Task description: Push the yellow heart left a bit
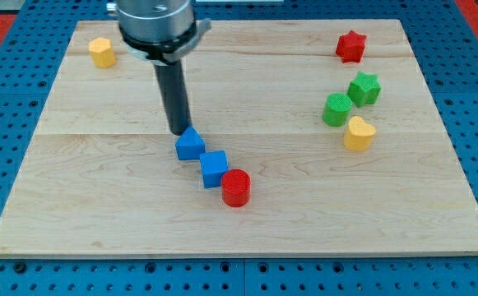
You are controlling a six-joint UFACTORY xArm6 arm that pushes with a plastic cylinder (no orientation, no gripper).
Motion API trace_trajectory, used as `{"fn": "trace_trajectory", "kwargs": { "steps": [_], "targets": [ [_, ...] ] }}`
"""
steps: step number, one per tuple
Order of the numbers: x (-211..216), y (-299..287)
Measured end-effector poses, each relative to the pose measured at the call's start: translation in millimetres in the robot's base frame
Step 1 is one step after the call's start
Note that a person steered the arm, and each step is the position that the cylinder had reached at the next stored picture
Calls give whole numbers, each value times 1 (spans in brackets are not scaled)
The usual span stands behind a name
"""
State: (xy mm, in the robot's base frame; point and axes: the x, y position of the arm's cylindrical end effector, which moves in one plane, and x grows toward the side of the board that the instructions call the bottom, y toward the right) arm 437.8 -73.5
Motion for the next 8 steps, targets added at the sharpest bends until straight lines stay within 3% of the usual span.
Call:
{"fn": "trace_trajectory", "kwargs": {
  "steps": [4,6,7,8],
  "targets": [
    [9,28],
    [2,102],
    [26,119],
    [39,183]
  ]
}}
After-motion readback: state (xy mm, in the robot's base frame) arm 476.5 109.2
